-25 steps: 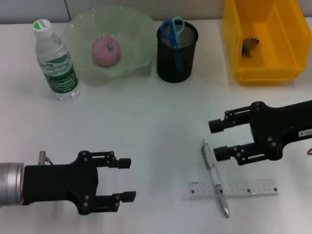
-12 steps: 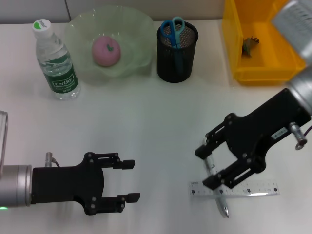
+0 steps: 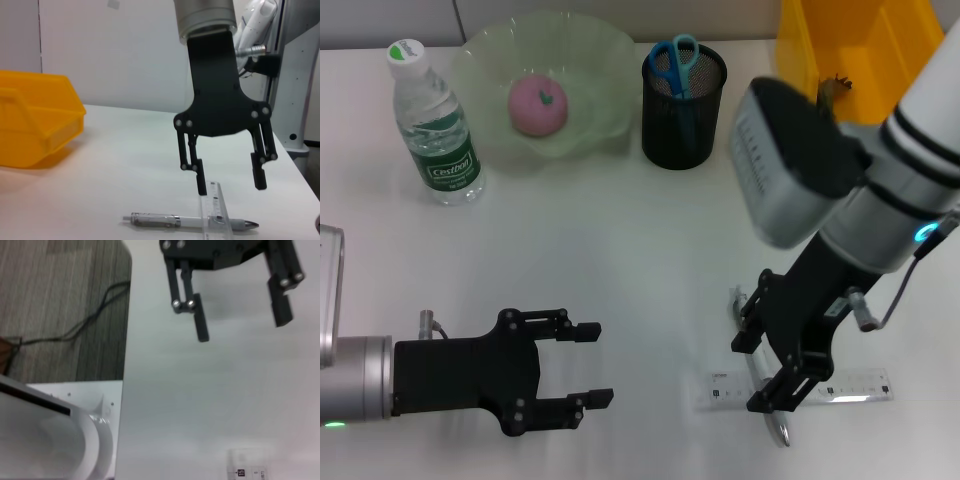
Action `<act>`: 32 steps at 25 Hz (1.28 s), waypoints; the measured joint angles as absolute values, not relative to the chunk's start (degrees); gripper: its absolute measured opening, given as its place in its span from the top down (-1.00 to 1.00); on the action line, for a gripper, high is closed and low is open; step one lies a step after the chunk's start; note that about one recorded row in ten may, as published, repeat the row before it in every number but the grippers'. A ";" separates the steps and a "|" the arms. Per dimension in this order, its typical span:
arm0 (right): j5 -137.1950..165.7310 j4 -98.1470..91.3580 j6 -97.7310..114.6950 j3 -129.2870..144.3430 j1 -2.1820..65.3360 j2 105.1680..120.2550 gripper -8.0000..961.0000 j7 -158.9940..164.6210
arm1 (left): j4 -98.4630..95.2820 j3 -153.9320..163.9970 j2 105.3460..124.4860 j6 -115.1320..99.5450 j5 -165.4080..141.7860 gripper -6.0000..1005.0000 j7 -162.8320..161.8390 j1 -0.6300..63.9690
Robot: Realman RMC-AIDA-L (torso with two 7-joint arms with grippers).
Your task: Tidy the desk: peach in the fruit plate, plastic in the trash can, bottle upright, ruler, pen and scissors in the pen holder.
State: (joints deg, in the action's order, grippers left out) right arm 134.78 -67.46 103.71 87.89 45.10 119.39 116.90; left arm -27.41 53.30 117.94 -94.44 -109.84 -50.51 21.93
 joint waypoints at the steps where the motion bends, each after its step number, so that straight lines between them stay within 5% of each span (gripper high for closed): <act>1: 134.80 -67.48 103.09 88.78 45.11 119.40 -0.36 116.94 | -27.38 53.22 118.12 -94.09 -109.83 -0.35 -50.50 21.95; 32: 134.77 -68.83 87.77 105.05 41.39 119.80 -0.35 118.42 | -26.67 53.25 118.33 -92.95 -109.47 -0.35 -50.98 21.65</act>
State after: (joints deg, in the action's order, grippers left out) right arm 134.77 -68.83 87.77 105.05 41.39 119.80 118.42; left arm -26.67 53.25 118.33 -92.95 -109.47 -50.98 21.65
